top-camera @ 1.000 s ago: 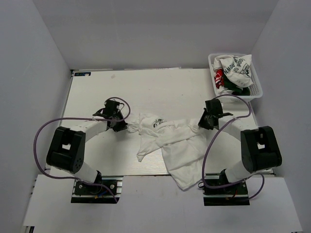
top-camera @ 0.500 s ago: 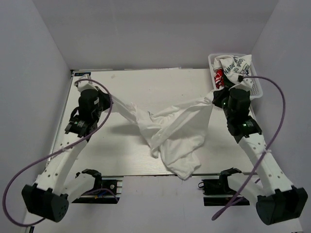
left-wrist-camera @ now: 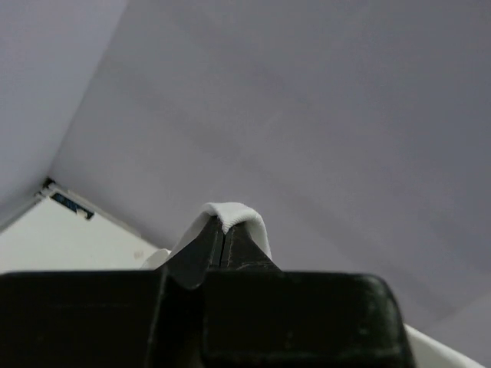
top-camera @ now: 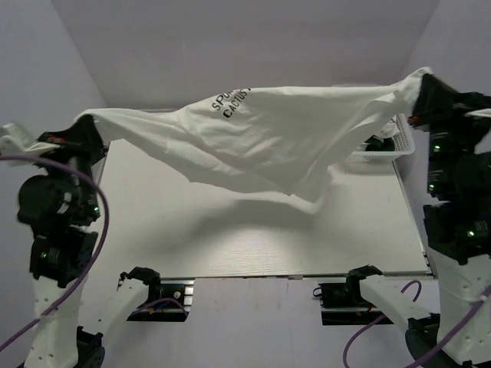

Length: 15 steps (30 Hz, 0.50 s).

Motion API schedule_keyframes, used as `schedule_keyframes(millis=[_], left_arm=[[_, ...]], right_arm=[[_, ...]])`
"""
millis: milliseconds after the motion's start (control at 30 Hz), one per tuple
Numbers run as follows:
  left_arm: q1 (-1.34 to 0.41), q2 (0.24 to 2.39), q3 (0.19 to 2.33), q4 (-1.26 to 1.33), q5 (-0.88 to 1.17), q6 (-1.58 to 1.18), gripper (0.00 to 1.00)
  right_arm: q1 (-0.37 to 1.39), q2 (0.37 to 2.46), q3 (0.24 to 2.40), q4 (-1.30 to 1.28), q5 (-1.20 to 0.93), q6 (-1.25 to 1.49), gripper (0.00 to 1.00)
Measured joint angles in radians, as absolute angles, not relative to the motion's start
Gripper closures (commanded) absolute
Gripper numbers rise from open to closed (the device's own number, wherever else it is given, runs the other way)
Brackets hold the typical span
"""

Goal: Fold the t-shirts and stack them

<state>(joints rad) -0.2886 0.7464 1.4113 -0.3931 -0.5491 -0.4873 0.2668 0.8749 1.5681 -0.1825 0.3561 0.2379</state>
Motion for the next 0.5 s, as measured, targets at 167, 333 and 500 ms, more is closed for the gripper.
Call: schedule_keyframes(millis=[167,333,500], left_arm=[[-0.28,0.702,1.557,-0.445,-0.657,-0.462,1.0],[-0.281,0.693,1.539,-0.455,-0.745,-0.46,1.0],[-0.281,0.797,1.444,-0.465,-0.879,-0.494,1.0]], right_arm=[[0.266,0.879,1.75,-0.181,0.44,0.162,1.0],[0.266,0.934,1.798,-0.183,0.514,0.119,1.0],[0.263,1.105,1.745,-0.184,0.524,0.133,1.0]])
